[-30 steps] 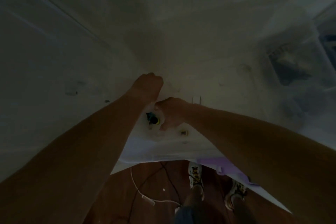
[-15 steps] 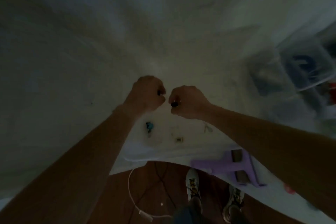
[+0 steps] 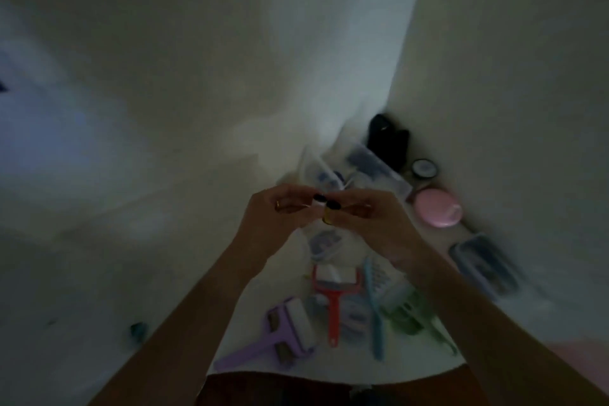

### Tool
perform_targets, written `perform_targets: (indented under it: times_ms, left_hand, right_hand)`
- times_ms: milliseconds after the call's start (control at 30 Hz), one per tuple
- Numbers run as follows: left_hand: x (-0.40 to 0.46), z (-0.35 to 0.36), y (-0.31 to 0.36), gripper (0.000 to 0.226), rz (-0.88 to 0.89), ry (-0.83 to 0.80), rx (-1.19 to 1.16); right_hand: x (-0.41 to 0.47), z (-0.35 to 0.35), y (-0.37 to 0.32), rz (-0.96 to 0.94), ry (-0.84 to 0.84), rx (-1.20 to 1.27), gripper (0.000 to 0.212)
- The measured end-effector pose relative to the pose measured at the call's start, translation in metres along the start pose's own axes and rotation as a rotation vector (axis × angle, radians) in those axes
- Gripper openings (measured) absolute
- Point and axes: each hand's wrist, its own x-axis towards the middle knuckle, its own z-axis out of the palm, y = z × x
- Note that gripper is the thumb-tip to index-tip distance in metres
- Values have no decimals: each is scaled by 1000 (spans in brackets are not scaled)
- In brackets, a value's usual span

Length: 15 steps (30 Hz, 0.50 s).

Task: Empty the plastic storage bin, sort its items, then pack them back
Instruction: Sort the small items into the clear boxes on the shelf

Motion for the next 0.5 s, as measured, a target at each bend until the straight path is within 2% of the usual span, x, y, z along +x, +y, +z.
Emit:
perform_targets:
  times_ms: [133, 267, 367, 500]
  left_hand:
    - [7, 72, 4, 22, -103, -107, -108]
    - [11, 132, -7, 26, -162, -197, -224]
    - [10, 169, -22, 23, -172, -212, -138]
    - [7, 208, -47, 22, -130, -303, 54]
  right_hand:
    - [-27, -63, 7, 64, 155, 81, 16]
    - [-50, -111, 23, 105, 260, 46, 18]
    - [-68, -141, 38, 175, 304, 51, 21]
    - [-88, -173, 69, 237, 328, -91, 22]
